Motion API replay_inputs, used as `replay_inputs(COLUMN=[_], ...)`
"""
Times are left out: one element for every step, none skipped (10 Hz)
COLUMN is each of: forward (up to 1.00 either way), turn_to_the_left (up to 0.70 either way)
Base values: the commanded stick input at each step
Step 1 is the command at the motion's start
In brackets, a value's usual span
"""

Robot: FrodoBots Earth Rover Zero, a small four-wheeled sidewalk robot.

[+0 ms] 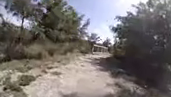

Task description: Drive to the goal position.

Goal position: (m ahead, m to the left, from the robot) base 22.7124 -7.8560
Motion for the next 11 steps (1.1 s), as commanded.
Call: replay_inputs(forward=[0.70, 0.70, 0.70, 0.70, 0.70, 0.70, 0.70, 0.70, 0.70, 0.70, 0.70], turn_to_the_left=[0.00, 0.00, 0.00, 0.00, 0.00, 0.00, 0.00, 0.00, 0.00, 0.00, 0.00])
